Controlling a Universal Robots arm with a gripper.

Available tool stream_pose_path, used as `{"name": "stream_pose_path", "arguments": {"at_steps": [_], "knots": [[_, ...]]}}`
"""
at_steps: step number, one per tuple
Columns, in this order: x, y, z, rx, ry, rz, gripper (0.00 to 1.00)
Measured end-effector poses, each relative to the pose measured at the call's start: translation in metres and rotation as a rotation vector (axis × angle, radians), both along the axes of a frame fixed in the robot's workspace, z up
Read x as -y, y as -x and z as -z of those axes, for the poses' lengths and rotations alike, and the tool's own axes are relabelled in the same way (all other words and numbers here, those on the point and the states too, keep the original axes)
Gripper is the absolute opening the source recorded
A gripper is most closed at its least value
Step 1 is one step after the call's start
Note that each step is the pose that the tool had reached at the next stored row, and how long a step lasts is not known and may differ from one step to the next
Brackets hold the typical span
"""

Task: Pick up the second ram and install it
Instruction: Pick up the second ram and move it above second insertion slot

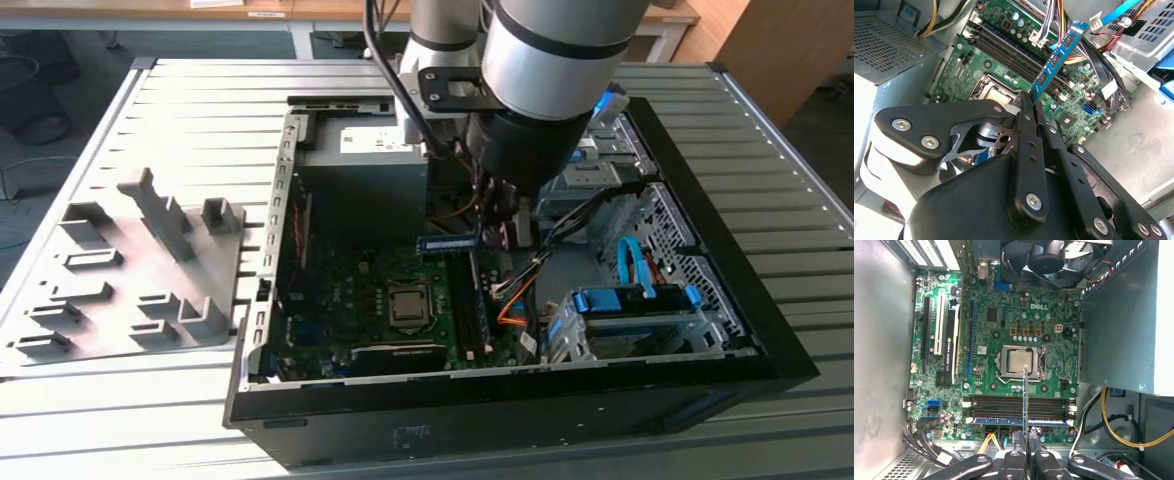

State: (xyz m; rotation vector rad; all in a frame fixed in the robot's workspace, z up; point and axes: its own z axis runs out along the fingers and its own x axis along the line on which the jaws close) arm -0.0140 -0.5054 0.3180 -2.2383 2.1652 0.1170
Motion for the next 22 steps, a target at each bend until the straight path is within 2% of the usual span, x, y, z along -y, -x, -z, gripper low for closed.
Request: {"name": "stream_pose_path", "arguments": {"at_steps": [22], "knots": [[0.0006, 0.002, 0.013, -0.0001, 0.0, 0.0, 0.14]]}}
